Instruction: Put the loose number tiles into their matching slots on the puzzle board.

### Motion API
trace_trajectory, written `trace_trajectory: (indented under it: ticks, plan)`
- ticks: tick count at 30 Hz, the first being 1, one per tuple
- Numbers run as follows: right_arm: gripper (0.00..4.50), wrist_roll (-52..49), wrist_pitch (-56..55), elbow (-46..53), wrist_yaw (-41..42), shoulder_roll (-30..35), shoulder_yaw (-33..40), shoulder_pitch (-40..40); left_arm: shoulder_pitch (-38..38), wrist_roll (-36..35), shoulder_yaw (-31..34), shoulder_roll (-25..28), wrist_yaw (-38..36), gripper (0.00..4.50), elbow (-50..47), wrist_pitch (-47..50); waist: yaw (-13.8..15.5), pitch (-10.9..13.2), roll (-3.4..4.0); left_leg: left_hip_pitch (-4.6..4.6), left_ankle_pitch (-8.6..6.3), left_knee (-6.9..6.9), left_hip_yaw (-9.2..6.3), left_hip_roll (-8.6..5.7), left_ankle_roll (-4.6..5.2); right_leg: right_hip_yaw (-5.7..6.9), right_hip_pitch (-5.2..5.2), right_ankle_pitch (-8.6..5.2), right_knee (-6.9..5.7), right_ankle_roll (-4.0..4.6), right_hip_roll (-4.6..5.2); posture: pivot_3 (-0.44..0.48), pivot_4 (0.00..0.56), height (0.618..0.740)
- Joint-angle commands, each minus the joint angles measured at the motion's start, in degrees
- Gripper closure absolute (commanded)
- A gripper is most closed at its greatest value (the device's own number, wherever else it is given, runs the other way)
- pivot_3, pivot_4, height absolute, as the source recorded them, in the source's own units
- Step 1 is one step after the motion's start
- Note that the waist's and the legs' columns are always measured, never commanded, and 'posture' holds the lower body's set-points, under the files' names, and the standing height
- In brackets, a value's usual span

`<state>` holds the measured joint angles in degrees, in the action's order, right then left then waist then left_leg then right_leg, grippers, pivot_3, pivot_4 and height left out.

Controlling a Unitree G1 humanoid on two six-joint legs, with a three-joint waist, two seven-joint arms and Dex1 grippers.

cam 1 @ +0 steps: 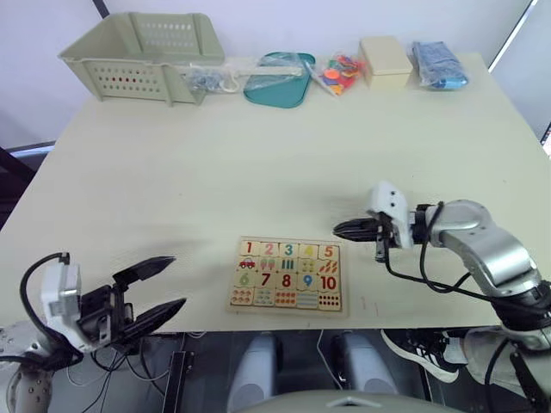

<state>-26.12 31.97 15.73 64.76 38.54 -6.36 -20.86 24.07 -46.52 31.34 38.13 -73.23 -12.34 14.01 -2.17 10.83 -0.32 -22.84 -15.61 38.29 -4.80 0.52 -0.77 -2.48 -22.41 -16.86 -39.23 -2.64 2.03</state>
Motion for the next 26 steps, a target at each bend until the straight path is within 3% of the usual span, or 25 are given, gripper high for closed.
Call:
trace_trajectory:
  ticks: [1, 5, 11, 15, 26]
  plan:
    - [4.34, -3.47, -3.43, 1.06, 3.26, 1.47, 4.44, 1.94, 1.60, -0.31, 2.54, -0.37, 4.40, 0.00, -3.45, 1.61, -0.06, 0.00, 0.00, 0.00, 0.00, 0.01, 0.01, 0.00, 0.00, -0.01, 0.00, 0.01, 0.00, -0.01, 0.00, 0.000, 0.150, 0.740]
    - [3.14, -5.61, -8.19, 0.08, 7.39, 4.82, 11.40, 10.87, 4.66, 0.67, 4.82, -2.18, 9.28, 0.00, -5.18, 1.39, 0.02, -0.01, -0.02, 0.08, 0.00, 0.04, 0.03, -0.01, 0.00, -0.04, 0.00, 0.00, -0.17, -0.01, -0.03, 0.000, 0.150, 0.740]
    - [0.19, -5.71, -15.06, -2.77, 10.05, 7.39, 20.04, 22.85, 7.57, 5.23, 6.64, -3.64, 13.72, 0.00, -3.75, -0.48, 0.30, -0.01, -0.03, 0.18, 0.00, 0.06, 0.21, -0.09, 0.00, -0.06, 0.14, 0.00, -0.10, -0.01, -0.03, 0.000, 0.150, 0.740]
    - [0.03, -5.88, -18.29, -3.42, 9.94, 7.31, 24.88, 27.99, 9.66, 6.17, 8.13, -4.18, 15.10, 0.00, -2.86, -0.69, 0.08, -0.01, -0.04, 0.96, 0.00, 0.00, 0.45, -0.03, 0.00, -0.10, 0.95, -0.04, 0.10, 0.02, -0.14, 0.000, 0.150, 0.740]
    - [0.03, -6.10, -20.05, -3.54, 8.61, 6.69, 26.68, 31.73, 9.15, 8.30, 6.25, -4.15, 16.58, 0.00, -1.80, -0.53, 0.12, -0.05, -0.12, 0.97, 0.00, 0.01, 0.55, 0.07, 0.00, -0.21, 0.97, 0.00, 0.24, -0.03, -0.17, 0.000, 0.150, 0.740]
